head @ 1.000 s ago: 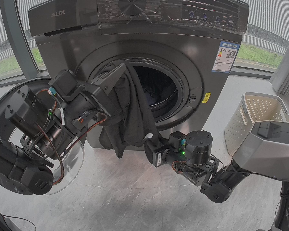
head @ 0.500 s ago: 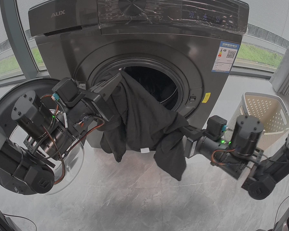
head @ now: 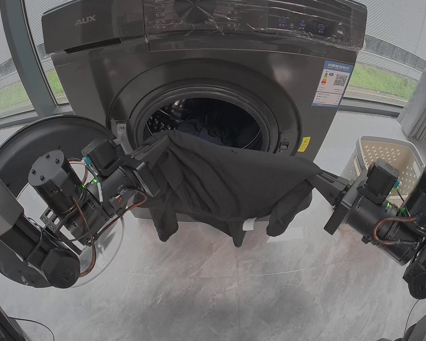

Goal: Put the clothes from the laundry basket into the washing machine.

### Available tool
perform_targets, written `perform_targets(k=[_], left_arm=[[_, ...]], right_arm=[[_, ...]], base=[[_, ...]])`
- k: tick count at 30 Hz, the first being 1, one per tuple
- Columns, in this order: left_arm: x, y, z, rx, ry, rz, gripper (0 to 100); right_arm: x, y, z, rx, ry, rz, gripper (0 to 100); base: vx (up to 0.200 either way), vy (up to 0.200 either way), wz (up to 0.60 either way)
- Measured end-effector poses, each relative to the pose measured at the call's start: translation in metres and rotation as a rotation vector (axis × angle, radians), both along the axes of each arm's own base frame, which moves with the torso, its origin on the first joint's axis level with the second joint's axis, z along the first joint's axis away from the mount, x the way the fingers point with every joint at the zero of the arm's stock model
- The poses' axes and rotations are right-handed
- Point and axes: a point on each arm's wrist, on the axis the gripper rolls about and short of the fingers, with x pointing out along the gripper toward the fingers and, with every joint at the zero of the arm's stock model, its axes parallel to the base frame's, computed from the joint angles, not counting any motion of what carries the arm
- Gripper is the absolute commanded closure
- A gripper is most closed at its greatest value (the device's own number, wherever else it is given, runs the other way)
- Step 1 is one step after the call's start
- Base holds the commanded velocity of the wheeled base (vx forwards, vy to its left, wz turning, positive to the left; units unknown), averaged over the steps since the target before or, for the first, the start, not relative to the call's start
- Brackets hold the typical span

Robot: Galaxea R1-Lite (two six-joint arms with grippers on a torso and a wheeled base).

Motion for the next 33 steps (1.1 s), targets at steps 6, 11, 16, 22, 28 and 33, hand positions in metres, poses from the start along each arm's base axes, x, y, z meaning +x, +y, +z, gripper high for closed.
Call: perform_targets(k=[6,11,16,22,28,33], left_arm=[[-0.003,0.002,-0.018,0.036,0.063,-0.004,100],[-0.003,0.0,-0.031,0.063,0.109,-0.016,100],[-0.002,-0.001,-0.044,0.086,0.15,-0.029,0],[-0.002,-0.003,-0.068,0.131,0.231,-0.045,0],[-0.003,-0.005,-0.108,0.222,0.352,-0.054,0],[-0.006,-0.01,-0.123,0.271,0.382,-0.072,0]], right_arm=[[0.002,-0.002,0.014,0.039,-0.049,-0.011,100],[0.004,-0.002,0.019,0.053,-0.065,-0.02,100],[0.004,-0.002,0.022,0.06,-0.074,-0.021,100],[0.003,-0.001,0.024,0.064,-0.078,-0.016,100],[0.003,0.0,0.024,0.069,-0.077,-0.027,100],[0.004,0.004,0.027,0.092,-0.072,-0.077,100]], base=[[0.0,0.0,0.0],[0.0,0.0,0.0],[0.0,0.0,0.0],[0.0,0.0,0.0],[0.0,0.0,0.0],[0.0,0.0,0.0]])
